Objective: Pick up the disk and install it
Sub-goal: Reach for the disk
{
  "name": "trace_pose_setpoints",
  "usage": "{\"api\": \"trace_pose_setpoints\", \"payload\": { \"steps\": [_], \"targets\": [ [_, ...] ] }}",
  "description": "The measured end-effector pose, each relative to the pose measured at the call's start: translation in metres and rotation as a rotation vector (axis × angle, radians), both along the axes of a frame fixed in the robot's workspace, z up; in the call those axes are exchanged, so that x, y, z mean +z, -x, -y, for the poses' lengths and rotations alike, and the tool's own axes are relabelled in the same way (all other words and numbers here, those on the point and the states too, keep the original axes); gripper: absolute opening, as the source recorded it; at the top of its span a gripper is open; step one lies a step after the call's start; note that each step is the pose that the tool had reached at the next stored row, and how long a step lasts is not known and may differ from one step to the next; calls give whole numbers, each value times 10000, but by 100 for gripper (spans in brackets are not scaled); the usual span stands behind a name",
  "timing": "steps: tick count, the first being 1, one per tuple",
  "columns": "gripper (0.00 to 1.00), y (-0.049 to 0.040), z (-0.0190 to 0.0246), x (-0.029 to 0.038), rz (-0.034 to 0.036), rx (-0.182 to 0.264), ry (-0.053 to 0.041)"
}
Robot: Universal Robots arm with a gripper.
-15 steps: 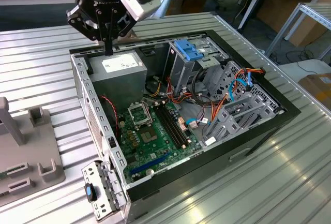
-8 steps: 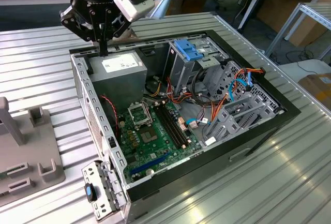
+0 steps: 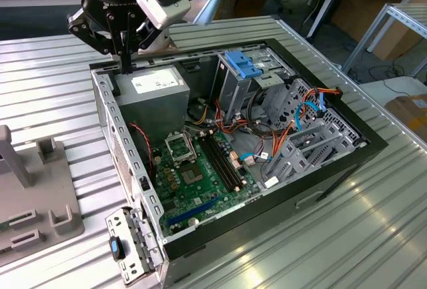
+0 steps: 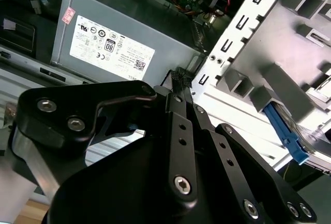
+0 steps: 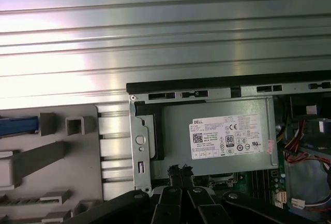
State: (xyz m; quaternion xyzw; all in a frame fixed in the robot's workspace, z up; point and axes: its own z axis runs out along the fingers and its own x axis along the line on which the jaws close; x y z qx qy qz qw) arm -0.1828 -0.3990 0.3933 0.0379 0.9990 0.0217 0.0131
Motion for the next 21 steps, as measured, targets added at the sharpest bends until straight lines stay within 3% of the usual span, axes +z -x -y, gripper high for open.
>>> {"api": "trace_pose_setpoints", "payload": {
  "steps": [7,21],
  "targets": [
    [11,67,0,0,0,1,0],
    [11,95,0,1,-1,1,1]
  ]
}}
